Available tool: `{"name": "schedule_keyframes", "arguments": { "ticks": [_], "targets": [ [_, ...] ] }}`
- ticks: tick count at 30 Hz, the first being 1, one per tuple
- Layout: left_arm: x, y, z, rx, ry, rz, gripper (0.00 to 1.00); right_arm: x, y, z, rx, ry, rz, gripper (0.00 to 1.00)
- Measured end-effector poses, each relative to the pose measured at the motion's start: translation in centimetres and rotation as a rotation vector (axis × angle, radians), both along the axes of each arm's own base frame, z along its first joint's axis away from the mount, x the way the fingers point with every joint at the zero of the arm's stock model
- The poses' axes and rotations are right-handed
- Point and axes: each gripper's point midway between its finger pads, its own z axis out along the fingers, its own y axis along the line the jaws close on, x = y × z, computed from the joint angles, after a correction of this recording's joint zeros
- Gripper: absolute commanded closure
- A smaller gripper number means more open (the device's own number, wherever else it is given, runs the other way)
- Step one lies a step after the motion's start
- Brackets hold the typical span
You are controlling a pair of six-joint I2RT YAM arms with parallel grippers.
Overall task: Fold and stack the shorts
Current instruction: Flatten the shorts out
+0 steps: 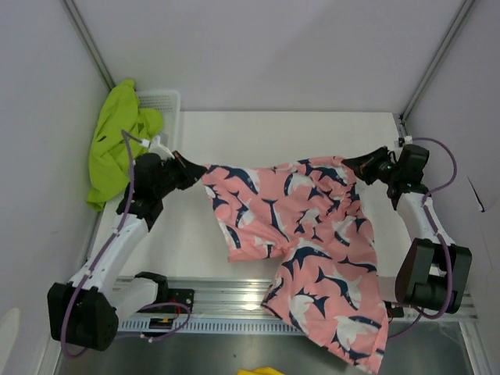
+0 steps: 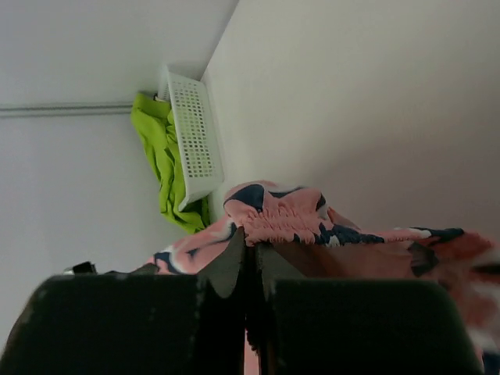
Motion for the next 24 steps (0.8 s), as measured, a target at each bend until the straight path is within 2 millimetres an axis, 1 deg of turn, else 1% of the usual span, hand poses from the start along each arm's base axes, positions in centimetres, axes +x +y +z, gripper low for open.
{"name": "schedule_keyframes", "arguments": {
  "ticks": [1,2,4,6,8,10,13,17,20,21,22,24],
  "targets": [
    [0.0,-0.1,-2.4,-0.001,0.032,0.000,1.00,-0.2,0.2,-1.4,0.002,0.017,0.005,1.00],
    [-0.1,-0.1,-4.5,-0.002,0.067,0.002,1.00,-0.1,0.3,-2.2,-0.001,0.019,0.008,1.00],
    [0.0,-0.1,-7.4,-0.004,0.103,0.005,1.00,0.7,0.6,-3.0,-0.007,-0.005,0.021,1.00],
    [0.6,-0.2,-9.4,-0.004,0.122,0.009,1.00,2.4,0.6,-3.4,-0.017,-0.056,0.029,1.00],
    [1.4,-0.2,-10.2,-0.003,0.120,0.021,1.00,3.9,0.7,-4.4,-0.021,-0.075,0.037,1.00],
    [2.4,-0.1,-10.4,-0.001,0.098,0.035,1.00,5.9,0.9,-6.1,-0.019,-0.073,0.048,1.00],
    [3.5,0.4,-10.7,0.007,0.080,0.068,1.00,9.0,1.8,-7.7,-0.009,-0.077,0.076,1.00],
    [5.6,1.7,-12.0,0.017,0.105,0.119,1.00,13.6,3.1,-8.8,0.017,-0.128,0.115,1.00],
    [7.4,3.2,-13.5,0.018,0.140,0.163,1.00,17.1,3.4,-8.6,0.043,-0.189,0.121,1.00],
    [8.1,3.8,-14.0,0.017,0.153,0.178,1.00,18.3,3.3,-8.4,0.051,-0.212,0.118,0.98],
    [8.8,4.4,-14.5,0.011,0.170,0.192,1.00,19.3,3.2,-8.2,0.061,-0.227,0.117,0.88],
    [10.3,5.1,-15.0,-0.002,0.188,0.207,1.00,21.9,2.8,-7.7,0.087,-0.272,0.110,0.78]
  ]
}}
